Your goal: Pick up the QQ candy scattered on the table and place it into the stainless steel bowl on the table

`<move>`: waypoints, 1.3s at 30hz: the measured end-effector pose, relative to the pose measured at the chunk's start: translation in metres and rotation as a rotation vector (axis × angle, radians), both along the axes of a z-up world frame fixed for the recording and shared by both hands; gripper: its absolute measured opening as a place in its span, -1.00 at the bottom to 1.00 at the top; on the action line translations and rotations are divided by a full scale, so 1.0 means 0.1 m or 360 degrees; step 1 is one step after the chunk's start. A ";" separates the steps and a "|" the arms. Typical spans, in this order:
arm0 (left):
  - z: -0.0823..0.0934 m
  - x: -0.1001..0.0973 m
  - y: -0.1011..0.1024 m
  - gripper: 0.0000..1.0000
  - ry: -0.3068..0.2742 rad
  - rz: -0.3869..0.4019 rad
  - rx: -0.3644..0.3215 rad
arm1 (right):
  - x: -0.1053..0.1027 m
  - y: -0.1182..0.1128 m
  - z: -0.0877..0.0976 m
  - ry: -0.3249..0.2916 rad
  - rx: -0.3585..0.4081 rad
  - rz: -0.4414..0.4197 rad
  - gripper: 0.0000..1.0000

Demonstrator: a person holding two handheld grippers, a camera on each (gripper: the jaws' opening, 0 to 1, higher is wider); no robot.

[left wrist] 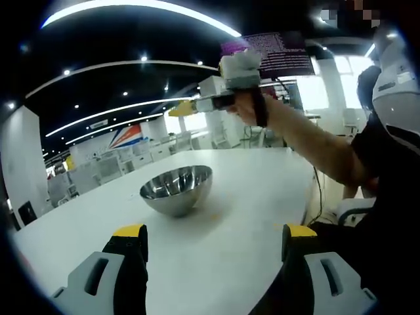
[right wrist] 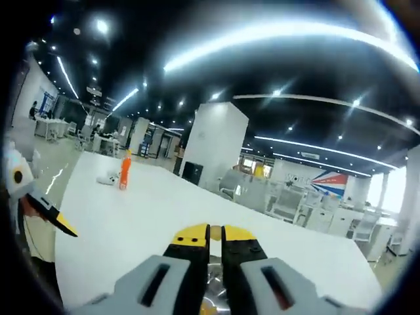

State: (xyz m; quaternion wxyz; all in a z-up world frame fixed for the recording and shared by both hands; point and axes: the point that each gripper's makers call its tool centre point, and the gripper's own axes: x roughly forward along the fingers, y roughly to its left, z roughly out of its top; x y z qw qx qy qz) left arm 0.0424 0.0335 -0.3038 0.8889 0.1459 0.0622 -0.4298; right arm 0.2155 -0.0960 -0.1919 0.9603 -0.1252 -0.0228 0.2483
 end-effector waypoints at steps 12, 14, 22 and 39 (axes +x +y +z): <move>-0.01 0.00 0.01 0.69 0.0008 0.0001 -0.0019 | 0.34 -0.12 -0.75 0.0251 -0.0019 -0.0060 -0.86; 0.00 0.00 0.00 0.70 0.0007 -0.0002 -0.0019 | 0.34 -0.12 -0.78 0.0260 -0.0020 -0.0063 -0.85; 0.01 0.00 -0.02 0.69 0.0004 -0.0005 -0.0010 | 0.35 -0.17 -0.81 0.0231 -0.0028 -0.0069 -0.52; 0.02 -0.02 -0.05 0.69 0.0002 -0.0011 -0.0004 | 0.34 -0.26 -0.76 0.0200 -0.0004 -0.0103 -0.53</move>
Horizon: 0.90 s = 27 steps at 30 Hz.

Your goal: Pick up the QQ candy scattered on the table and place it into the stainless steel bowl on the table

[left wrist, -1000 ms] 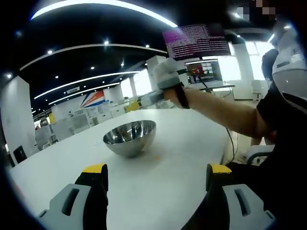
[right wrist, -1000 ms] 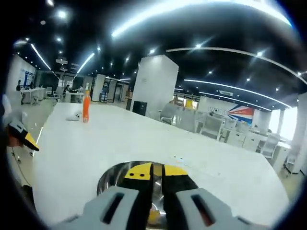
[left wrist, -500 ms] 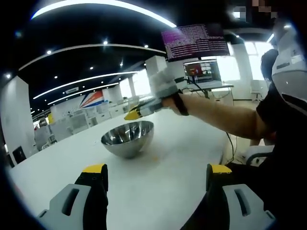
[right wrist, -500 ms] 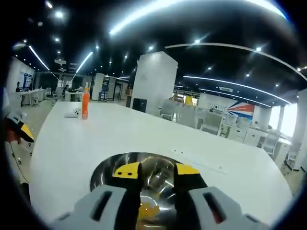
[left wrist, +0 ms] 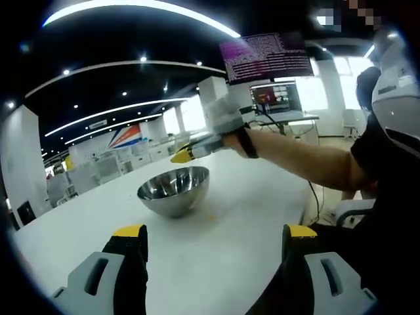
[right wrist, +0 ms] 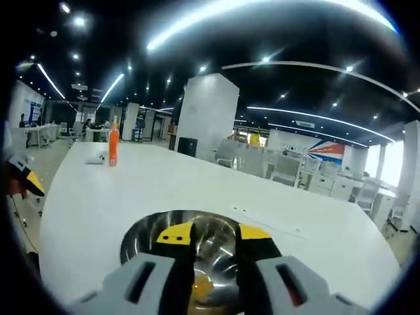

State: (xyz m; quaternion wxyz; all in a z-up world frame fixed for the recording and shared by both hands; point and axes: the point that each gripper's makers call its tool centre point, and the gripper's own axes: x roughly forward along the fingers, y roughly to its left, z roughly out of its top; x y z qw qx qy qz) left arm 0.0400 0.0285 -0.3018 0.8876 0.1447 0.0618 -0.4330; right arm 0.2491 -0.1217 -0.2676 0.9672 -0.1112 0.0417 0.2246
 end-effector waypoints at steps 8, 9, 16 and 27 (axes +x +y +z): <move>0.00 0.00 0.00 0.69 0.0000 -0.0003 0.0003 | -0.01 -0.01 -0.01 0.0001 -0.0011 -0.0003 -0.51; 0.00 0.00 0.00 0.69 -0.0001 -0.0003 0.0002 | 0.00 -0.01 0.00 -0.0006 -0.0013 -0.0004 -0.51; 0.01 0.00 -0.01 0.69 -0.0001 -0.0007 0.0002 | 0.00 -0.12 0.20 -0.0068 0.0011 -0.0041 -0.45; 0.02 0.00 -0.01 0.69 -0.0010 -0.0011 0.0008 | -0.22 -0.14 0.87 -0.0293 0.0021 -0.0039 -0.45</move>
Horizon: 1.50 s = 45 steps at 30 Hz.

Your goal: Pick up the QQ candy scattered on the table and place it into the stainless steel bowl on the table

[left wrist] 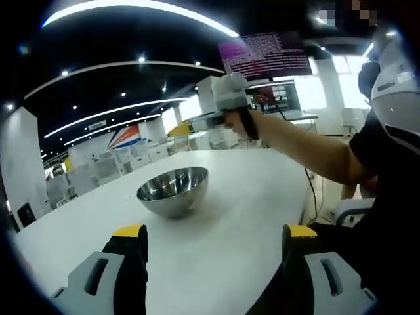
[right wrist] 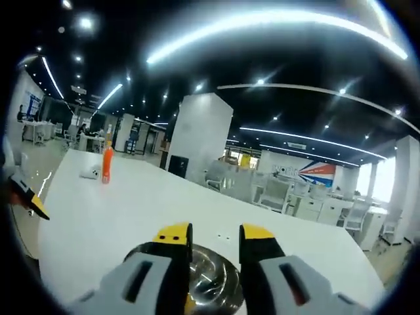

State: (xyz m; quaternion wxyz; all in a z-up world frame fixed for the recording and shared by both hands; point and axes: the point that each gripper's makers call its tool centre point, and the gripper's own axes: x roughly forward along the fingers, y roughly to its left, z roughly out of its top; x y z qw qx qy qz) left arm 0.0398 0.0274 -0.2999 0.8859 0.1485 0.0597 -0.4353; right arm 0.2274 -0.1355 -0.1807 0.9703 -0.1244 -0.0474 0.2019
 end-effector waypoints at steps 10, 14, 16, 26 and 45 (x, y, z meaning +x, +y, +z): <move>0.00 0.00 0.01 0.69 -0.0001 0.0002 -0.0002 | -0.74 0.41 0.78 -0.0360 -0.0038 0.0186 -0.45; 0.02 0.01 0.01 0.69 -0.0007 0.0004 -0.0004 | -1.15 0.64 0.94 -0.0454 -0.0032 0.0312 -0.45; 0.02 0.01 0.01 0.70 -0.0009 0.0006 -0.0005 | -1.31 0.72 0.96 -0.0476 -0.0031 0.0359 -0.45; 0.01 -0.02 0.01 0.70 -0.0007 0.0009 -0.0019 | -1.71 0.97 0.51 -0.0360 -0.0016 0.0511 -0.43; 0.01 -0.04 -0.01 0.70 -0.0007 0.0001 -0.0024 | -1.26 0.83 -1.40 0.0342 -0.0040 0.0393 -0.42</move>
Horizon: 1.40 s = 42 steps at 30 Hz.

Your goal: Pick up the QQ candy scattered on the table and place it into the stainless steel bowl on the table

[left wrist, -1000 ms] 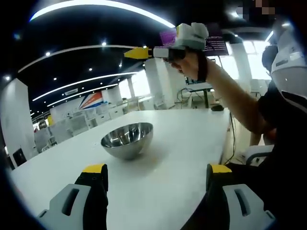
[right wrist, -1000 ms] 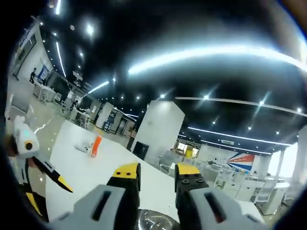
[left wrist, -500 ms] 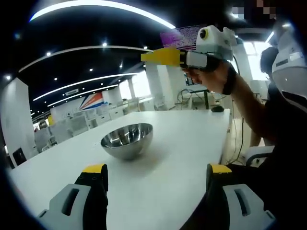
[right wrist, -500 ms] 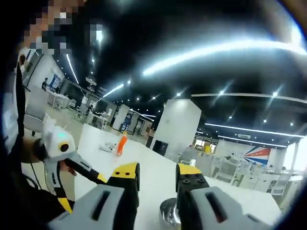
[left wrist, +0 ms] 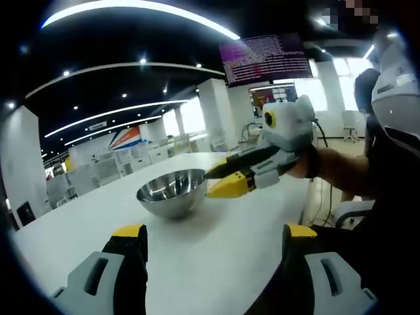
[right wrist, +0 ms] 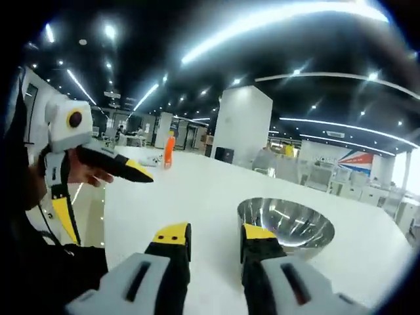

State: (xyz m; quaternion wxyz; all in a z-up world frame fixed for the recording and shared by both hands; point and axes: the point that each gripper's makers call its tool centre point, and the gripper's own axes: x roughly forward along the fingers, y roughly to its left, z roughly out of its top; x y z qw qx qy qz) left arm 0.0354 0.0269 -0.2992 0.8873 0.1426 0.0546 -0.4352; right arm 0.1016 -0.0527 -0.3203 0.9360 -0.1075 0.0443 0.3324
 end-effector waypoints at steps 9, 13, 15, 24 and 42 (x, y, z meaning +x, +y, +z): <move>-0.02 -0.01 -0.02 0.70 0.0006 -0.0010 0.0005 | 0.33 -0.14 -0.54 0.0122 -0.0022 -0.0121 -0.44; -0.02 0.00 -0.01 0.70 0.0007 -0.0003 0.0007 | 0.47 -0.23 -0.74 0.0197 -0.0054 -0.0170 -0.44; -0.02 0.00 -0.01 0.70 0.0009 -0.0003 0.0009 | 0.48 -0.24 -0.80 0.0235 -0.0030 -0.0168 -0.44; -0.04 0.02 -0.02 0.70 0.0016 -0.0008 0.0012 | 0.47 -0.22 -0.84 0.0235 -0.0029 -0.0169 -0.49; -0.01 0.04 0.01 0.70 0.0009 -0.0005 0.0004 | 0.49 -0.25 -0.88 0.0195 -0.0119 -0.0241 -0.90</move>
